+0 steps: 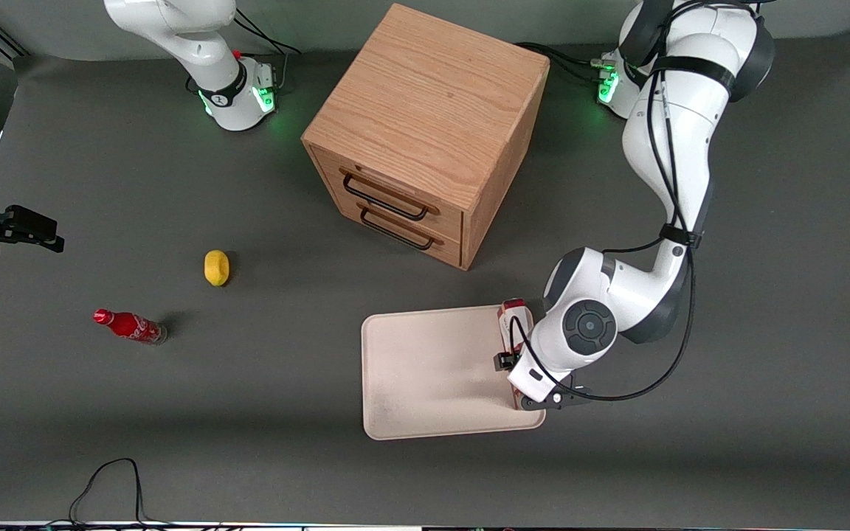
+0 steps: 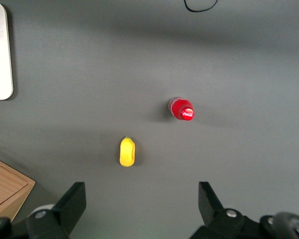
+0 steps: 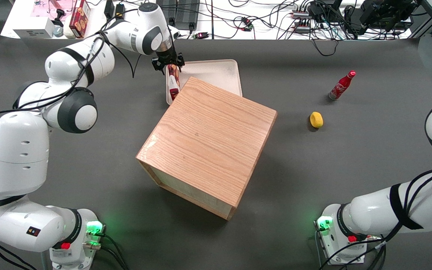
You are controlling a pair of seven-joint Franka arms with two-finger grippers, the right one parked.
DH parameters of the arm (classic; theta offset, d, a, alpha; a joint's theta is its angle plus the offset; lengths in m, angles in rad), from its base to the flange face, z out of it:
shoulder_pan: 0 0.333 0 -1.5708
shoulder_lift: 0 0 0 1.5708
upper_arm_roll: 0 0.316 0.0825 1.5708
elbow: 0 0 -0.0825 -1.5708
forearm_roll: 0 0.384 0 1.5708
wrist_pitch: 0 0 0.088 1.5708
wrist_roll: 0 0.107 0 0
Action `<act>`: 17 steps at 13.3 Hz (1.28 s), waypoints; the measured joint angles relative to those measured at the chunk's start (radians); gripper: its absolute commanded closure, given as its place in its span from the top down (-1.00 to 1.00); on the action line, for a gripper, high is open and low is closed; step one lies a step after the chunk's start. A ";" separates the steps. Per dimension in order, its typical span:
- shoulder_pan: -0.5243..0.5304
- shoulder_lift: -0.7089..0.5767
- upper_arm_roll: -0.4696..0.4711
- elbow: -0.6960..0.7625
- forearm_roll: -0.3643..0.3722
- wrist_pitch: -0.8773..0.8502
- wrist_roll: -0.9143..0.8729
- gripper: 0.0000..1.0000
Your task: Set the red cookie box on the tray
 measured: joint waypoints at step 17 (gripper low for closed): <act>0.331 -0.564 0.011 -0.315 0.005 -0.412 0.314 0.99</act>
